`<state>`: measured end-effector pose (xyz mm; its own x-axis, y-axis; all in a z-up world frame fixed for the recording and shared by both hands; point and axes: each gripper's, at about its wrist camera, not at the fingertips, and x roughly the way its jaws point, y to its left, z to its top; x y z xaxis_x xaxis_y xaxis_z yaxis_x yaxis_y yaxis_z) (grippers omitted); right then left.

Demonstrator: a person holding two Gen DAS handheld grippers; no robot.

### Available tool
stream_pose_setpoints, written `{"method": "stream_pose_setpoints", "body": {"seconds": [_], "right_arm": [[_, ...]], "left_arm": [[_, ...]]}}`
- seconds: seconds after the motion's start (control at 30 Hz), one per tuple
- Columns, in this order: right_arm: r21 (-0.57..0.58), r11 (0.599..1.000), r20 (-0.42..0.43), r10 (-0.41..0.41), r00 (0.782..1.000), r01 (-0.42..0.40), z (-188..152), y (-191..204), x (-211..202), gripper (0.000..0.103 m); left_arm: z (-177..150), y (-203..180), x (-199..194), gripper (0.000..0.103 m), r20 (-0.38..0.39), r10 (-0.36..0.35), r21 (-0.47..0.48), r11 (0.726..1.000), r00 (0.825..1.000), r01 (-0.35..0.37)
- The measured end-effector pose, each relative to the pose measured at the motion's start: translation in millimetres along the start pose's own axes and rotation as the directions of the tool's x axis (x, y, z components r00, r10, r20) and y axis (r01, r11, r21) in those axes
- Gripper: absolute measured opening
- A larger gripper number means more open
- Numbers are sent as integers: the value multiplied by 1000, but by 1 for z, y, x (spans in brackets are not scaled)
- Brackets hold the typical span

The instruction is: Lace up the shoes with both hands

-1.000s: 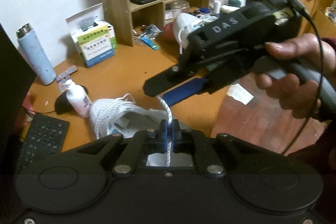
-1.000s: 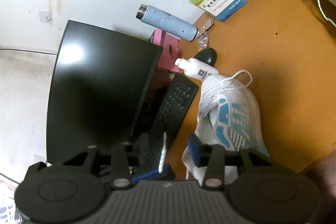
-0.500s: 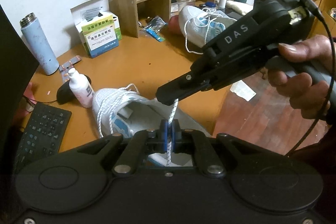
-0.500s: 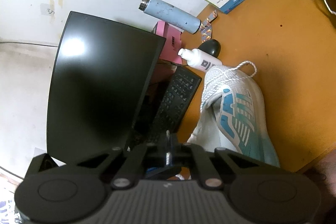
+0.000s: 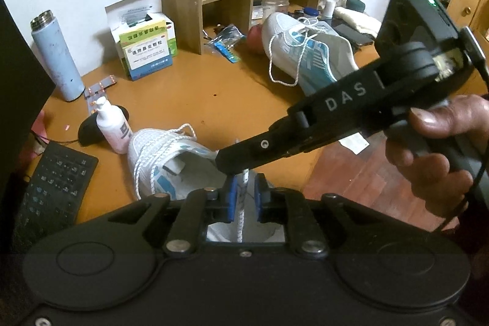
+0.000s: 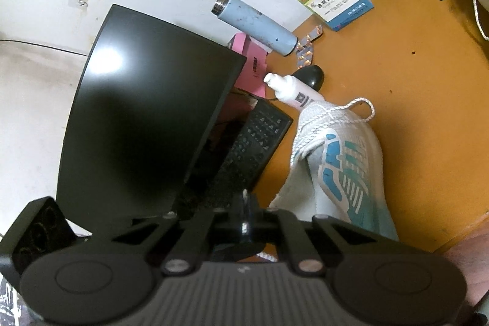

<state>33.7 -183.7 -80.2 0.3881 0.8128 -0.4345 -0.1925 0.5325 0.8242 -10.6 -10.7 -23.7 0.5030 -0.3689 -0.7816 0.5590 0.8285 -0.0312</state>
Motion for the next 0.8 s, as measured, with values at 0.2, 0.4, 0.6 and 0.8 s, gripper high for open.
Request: {"method": "stream_pose_setpoints", "body": {"seconds": [0.2,0.4,0.6,0.8], "right_arm": [[-10,1000,21,-14,1000,14,1,0,-8,11],[-46,993,32,-108,994,110,5,-6,-13,21],[-85,983,-13,-164,986,162,4,-12,3,22],[-89,984,-52,-159,986,154,4,-18,19,28]], "left_arm": [[-1,13,-6,1,21,123,8,992,992,-124],[-1,69,-60,1,76,383,-50,924,921,-380],[-38,114,-143,1,0,707,-98,704,707,-703],[-72,125,-238,1,-68,866,-195,476,496,-858]]}}
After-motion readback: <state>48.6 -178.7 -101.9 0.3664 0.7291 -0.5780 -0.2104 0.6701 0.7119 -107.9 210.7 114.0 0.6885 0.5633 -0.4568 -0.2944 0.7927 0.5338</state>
